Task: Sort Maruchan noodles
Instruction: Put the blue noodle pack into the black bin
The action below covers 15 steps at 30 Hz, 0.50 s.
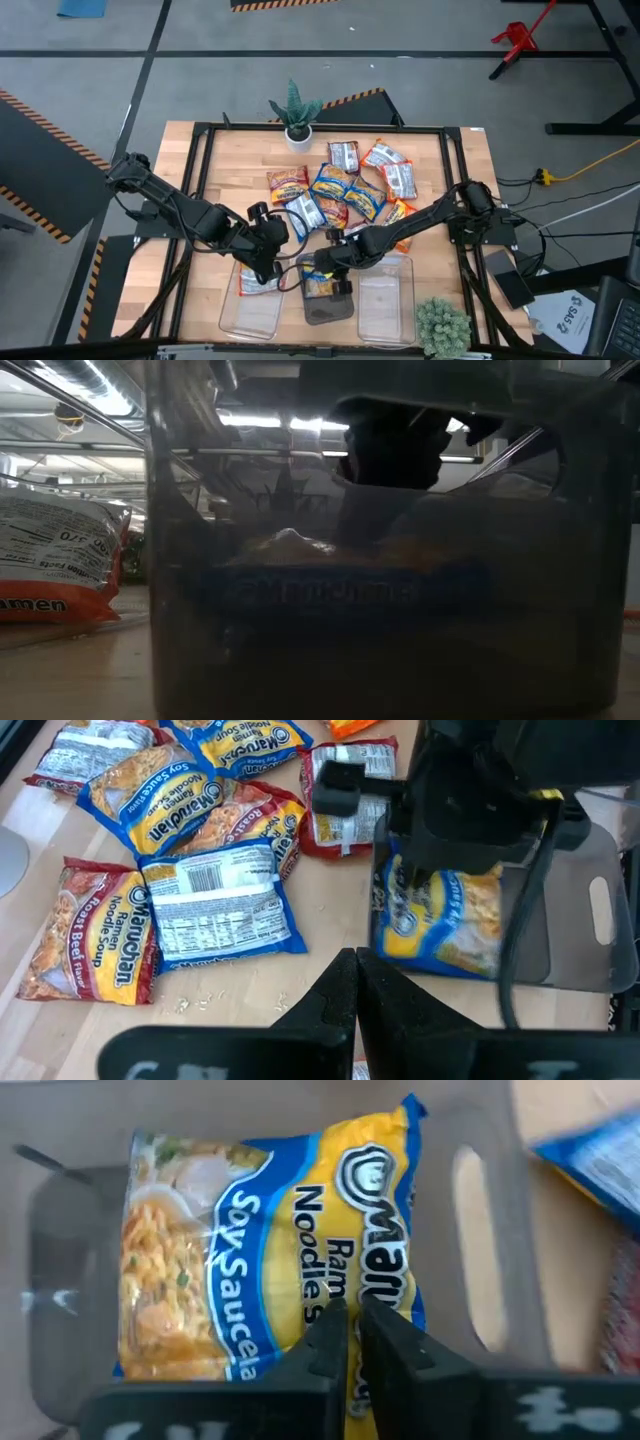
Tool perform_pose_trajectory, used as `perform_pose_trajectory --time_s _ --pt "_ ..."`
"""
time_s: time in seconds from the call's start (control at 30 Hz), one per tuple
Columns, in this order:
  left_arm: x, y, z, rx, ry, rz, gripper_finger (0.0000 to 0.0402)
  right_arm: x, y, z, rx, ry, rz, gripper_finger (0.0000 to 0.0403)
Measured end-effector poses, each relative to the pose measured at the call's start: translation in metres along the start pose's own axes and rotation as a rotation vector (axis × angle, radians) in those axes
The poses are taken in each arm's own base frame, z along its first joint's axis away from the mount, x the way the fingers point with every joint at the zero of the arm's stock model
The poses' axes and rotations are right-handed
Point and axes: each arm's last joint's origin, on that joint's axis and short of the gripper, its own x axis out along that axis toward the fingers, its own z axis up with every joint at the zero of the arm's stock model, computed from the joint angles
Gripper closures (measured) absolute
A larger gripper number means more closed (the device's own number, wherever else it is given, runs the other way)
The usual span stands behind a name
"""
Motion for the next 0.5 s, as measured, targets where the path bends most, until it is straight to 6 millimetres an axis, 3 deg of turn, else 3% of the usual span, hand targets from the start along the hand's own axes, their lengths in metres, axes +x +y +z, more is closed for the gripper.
perform_pose_trajectory --time_s 0.23,0.5 --pt "0.0 0.0 0.0 0.025 0.003 -0.006 0.0401 -0.004 0.001 0.003 -0.035 -0.026 0.019 0.0371" --pt "-0.003 0.001 0.001 0.015 0.004 -0.024 0.0401 -0.055 0.001 0.022 -0.038 -0.127 -0.034 0.0312"
